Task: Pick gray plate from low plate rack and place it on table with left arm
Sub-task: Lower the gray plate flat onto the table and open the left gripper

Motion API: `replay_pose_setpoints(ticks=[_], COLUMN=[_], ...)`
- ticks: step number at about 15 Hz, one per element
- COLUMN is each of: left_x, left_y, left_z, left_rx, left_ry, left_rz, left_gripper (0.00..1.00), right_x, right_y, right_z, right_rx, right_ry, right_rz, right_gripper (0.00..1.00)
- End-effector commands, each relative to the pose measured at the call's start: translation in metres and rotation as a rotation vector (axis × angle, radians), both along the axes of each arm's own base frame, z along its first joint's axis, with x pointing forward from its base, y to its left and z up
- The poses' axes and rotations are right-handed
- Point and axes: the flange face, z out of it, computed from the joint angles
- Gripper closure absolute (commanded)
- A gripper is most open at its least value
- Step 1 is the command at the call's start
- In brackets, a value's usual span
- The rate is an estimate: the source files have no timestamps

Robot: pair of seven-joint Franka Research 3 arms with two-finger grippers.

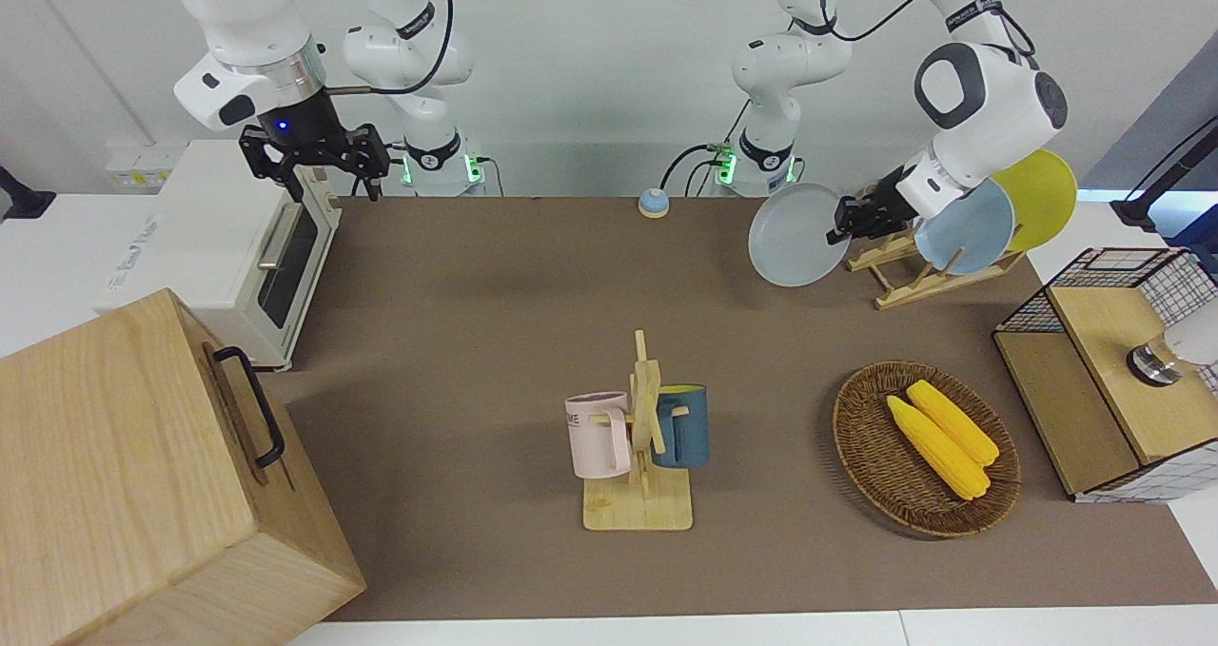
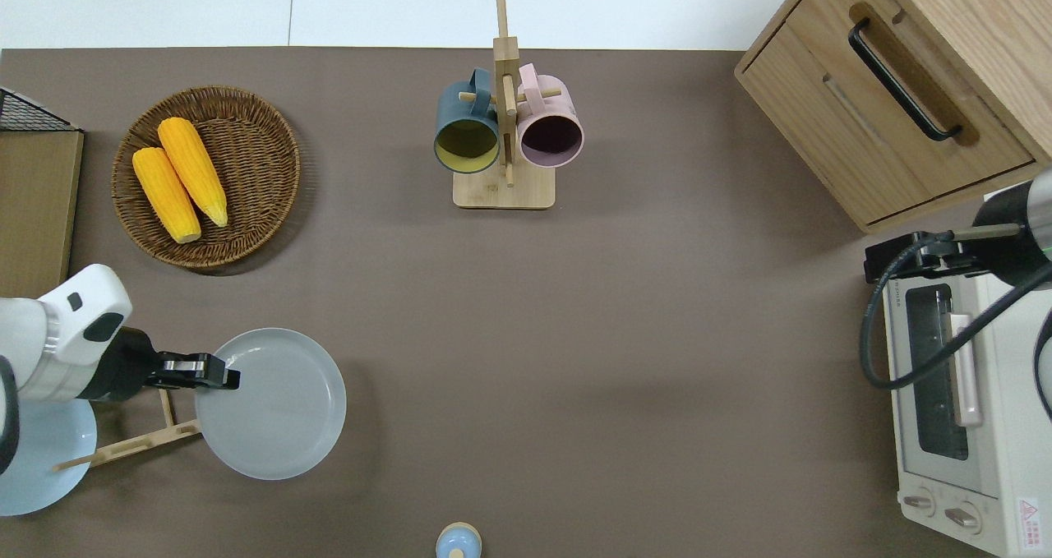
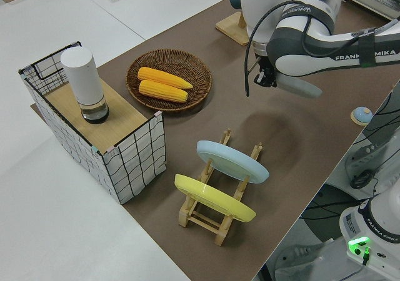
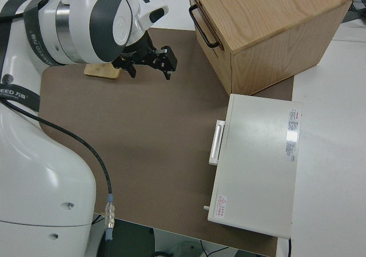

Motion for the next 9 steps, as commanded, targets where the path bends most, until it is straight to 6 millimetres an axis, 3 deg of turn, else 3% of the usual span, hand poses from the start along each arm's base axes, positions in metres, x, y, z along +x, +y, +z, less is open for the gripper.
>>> replay_pose_setpoints(ticks=[1,5,9], left_x=[-0.004,-0.005,-0.006], left_y=[-0.006,-0.005,0.0], left_z=[-0.029,-0.057,-0.067], left_rx=[0.002,-0.03,-0.039], left_ry=[-0.012,-0.009,-0.011], left_rz=[0.01,-0.013,-0.042], left_gripper=[1.0,1.0,1.0], right_x=[0.0,0.0,0.0], right_y=[0.001,0.001,0.001], right_z=[0.003,0.003,0.003], right_rx=[0.003,0.003,0.003], right_ry=[-0.005,-0.005,-0.005], right_rz=[-0.003,-0.003,-0.003], right_gripper=[0.017,0.017,0.017])
